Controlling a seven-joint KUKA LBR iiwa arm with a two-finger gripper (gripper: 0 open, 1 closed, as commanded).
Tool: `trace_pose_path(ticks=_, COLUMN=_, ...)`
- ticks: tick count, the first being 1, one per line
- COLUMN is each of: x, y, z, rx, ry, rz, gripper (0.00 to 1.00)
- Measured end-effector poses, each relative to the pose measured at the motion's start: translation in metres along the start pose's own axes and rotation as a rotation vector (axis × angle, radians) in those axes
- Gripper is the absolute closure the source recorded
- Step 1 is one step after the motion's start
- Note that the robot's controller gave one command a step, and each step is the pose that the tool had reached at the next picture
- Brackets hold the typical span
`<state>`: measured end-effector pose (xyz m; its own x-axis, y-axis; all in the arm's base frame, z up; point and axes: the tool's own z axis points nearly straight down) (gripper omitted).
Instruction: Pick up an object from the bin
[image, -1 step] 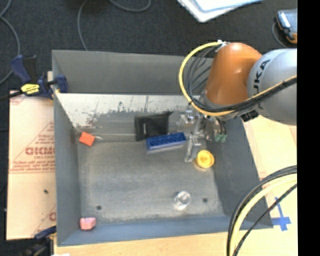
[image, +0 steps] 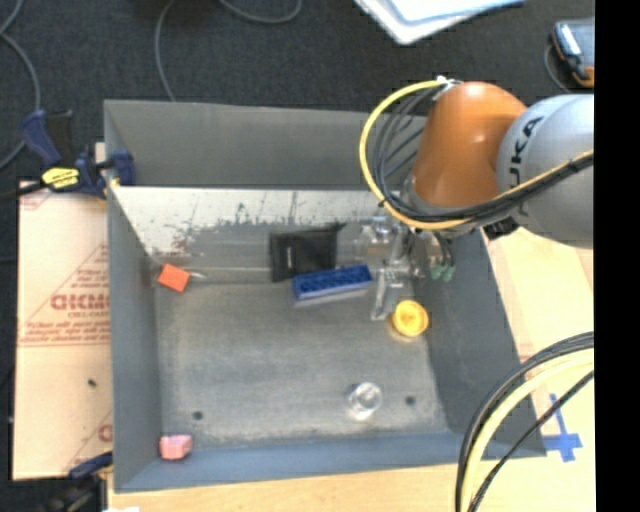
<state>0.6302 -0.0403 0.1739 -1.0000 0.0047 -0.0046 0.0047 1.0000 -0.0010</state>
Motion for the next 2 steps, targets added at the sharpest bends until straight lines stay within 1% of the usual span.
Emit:
trace_pose_path(ticks=1, x=-0.018, y=0.02, z=0.067, rx=0.0, ry=-0.003, rz=-0.245, gripper=0.0)
trace_pose_path(ticks=2, x=-0.019, y=0.01, z=0.097, rx=-0.001, ry=-0.019, rz=0.082, gripper=1.0)
